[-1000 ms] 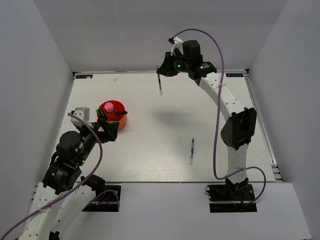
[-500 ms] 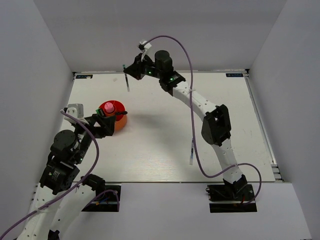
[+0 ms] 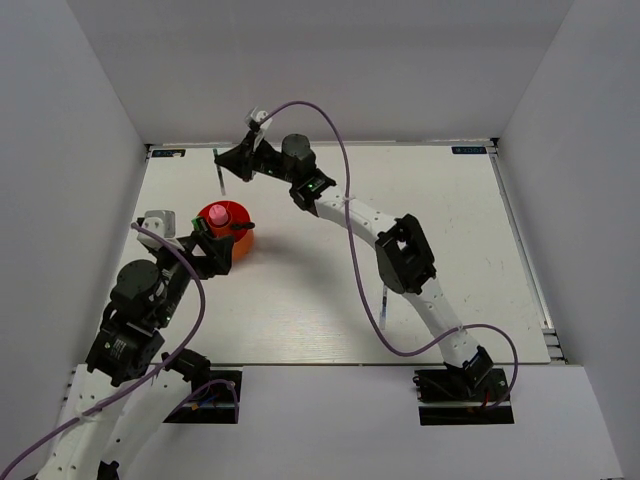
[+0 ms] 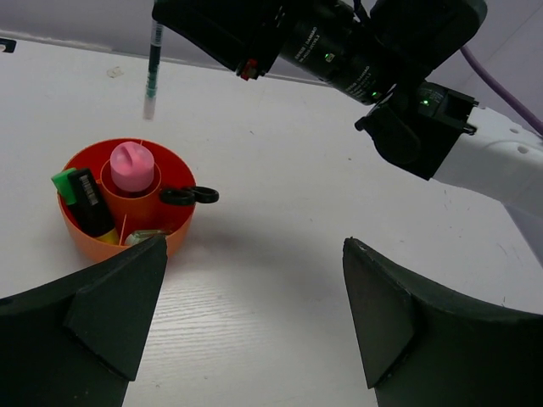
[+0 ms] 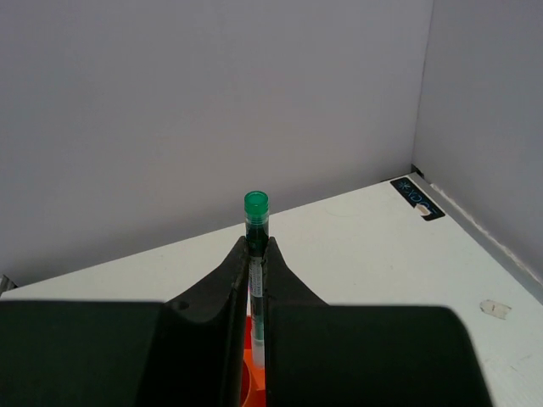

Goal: Sort the stationery into containers
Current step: Place the stationery into the container

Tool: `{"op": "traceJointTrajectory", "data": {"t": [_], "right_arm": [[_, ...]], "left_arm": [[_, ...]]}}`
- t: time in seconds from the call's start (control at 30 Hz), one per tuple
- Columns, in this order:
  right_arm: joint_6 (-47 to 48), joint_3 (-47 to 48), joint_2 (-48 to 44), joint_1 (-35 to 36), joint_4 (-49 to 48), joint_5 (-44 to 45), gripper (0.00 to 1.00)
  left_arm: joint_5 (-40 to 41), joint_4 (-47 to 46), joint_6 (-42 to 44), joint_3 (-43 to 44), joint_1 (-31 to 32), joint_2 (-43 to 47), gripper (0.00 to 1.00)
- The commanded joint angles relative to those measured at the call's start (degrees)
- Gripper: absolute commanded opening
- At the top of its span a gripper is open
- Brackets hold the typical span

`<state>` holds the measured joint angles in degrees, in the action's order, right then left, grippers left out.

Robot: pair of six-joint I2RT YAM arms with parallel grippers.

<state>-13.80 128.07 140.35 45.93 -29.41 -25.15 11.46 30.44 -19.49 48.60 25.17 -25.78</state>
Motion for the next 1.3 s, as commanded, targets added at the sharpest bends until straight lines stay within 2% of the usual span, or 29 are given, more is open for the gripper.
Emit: {"op": "traceJointTrajectory", "data": {"t": [0.0, 0.4, 0.97, 1.13, 1.27], "right_arm": [[-0.17, 2.36, 1.93, 0.65, -6.54, 1.94, 0.0], [1.5, 3.33, 6.51, 2.14, -7.59, 3.35, 0.0], [2.81, 0.08, 7.74, 4.08, -6.19, 3.26, 0.0], [3.17, -0.1, 7.83, 3.99, -4.96, 2.91, 0.2], [3.34, -0.54, 7.74, 4.16, -3.73, 2.65, 0.26]], "left_arm": [[0.93, -0.03, 0.5, -0.7, -0.38, 1.08, 0.95], [1.54, 0.32, 0.94, -1.31, -0.38, 1.96, 0.95], [2.51, 2.08, 1.56, -1.14, -0.38, 3.1, 0.95], [2.95, 2.87, 1.73, -0.61, -0.38, 3.28, 0.95], [3.04, 3.14, 1.73, -0.52, -0.38, 3.54, 0.95]]}}
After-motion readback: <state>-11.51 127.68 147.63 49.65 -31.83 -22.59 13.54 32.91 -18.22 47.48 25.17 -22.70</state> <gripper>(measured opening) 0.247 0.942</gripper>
